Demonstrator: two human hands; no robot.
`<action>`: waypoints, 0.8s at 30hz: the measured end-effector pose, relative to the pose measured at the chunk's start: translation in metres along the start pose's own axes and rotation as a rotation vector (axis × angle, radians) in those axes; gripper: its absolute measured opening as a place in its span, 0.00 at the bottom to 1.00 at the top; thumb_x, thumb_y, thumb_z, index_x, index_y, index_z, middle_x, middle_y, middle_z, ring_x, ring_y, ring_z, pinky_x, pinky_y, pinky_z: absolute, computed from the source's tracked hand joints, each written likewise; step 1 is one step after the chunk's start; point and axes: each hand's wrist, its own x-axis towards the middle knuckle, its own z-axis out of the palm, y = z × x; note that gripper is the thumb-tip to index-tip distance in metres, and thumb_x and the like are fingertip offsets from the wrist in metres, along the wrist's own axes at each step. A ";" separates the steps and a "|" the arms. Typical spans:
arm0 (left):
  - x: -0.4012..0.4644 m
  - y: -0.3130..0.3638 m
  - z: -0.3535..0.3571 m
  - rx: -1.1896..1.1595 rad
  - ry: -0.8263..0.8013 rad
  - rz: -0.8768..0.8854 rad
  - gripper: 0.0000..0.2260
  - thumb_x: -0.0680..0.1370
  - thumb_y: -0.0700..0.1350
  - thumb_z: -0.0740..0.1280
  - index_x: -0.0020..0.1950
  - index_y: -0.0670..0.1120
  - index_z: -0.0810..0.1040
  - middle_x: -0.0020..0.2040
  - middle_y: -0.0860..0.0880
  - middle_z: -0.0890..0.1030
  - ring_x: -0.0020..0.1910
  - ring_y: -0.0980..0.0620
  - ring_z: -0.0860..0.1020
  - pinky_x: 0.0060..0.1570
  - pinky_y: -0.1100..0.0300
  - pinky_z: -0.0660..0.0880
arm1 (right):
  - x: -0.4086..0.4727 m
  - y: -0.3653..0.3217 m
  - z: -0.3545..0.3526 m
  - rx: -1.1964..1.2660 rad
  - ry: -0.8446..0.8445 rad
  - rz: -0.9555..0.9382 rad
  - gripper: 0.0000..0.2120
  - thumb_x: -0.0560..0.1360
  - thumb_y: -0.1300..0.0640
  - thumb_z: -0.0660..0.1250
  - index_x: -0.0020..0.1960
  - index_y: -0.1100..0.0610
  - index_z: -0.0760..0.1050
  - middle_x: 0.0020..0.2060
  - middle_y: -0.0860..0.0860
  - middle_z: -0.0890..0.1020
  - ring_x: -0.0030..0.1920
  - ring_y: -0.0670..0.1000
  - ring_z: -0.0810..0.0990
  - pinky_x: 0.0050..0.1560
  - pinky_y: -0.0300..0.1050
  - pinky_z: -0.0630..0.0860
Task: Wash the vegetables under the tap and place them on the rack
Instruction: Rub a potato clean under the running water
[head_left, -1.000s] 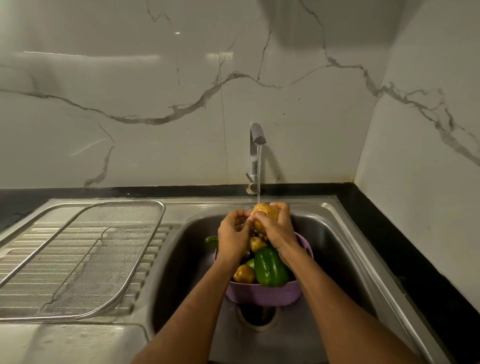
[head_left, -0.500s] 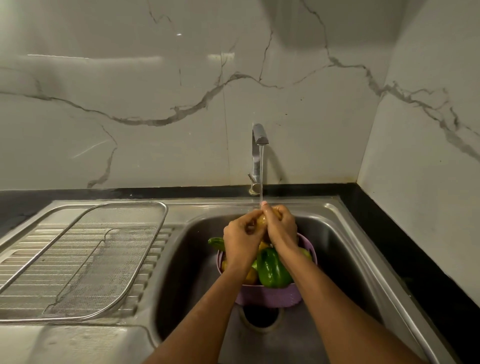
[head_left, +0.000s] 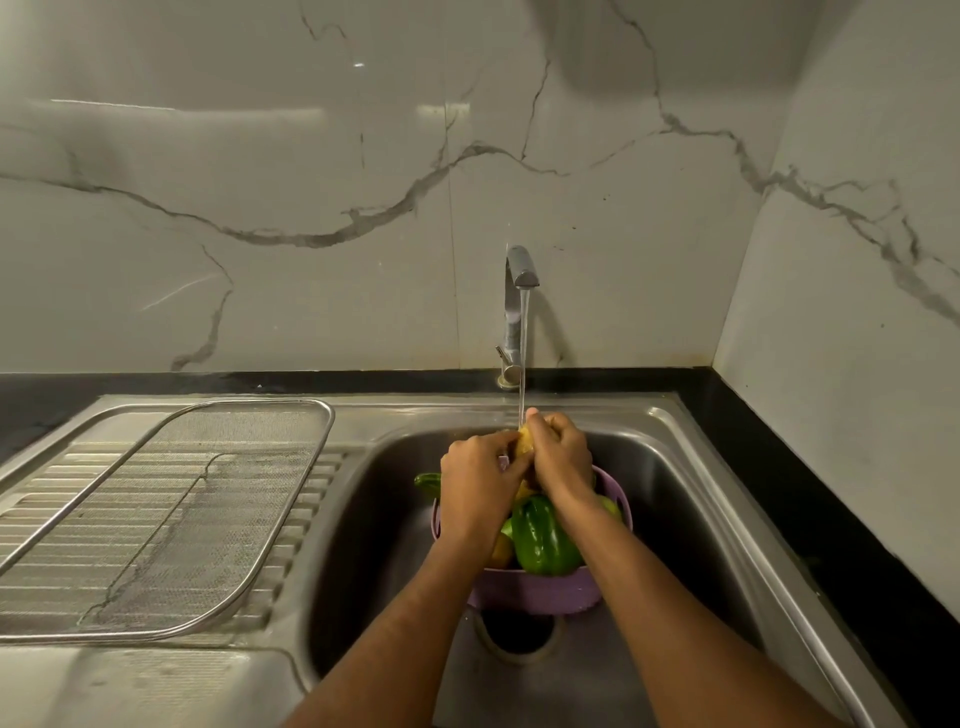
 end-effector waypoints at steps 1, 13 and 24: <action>0.000 -0.001 0.000 -0.009 0.013 -0.012 0.07 0.79 0.50 0.73 0.54 0.51 0.87 0.41 0.57 0.85 0.40 0.58 0.82 0.49 0.54 0.81 | 0.000 0.000 0.000 0.006 -0.001 -0.007 0.15 0.83 0.43 0.62 0.48 0.53 0.76 0.40 0.54 0.82 0.42 0.53 0.82 0.48 0.51 0.81; 0.001 -0.001 0.012 -0.051 -0.262 -0.050 0.17 0.85 0.46 0.64 0.75 0.49 0.73 0.50 0.51 0.85 0.44 0.60 0.81 0.47 0.71 0.77 | 0.001 0.001 -0.008 0.046 -0.072 0.042 0.08 0.83 0.48 0.64 0.53 0.51 0.79 0.46 0.53 0.84 0.48 0.54 0.84 0.53 0.55 0.84; -0.002 -0.008 0.010 -0.270 -0.013 -0.169 0.11 0.78 0.43 0.74 0.60 0.48 0.86 0.50 0.55 0.87 0.50 0.64 0.83 0.55 0.63 0.81 | -0.004 -0.002 -0.003 -0.042 -0.031 -0.033 0.12 0.85 0.46 0.61 0.54 0.53 0.76 0.42 0.50 0.81 0.43 0.50 0.81 0.40 0.41 0.74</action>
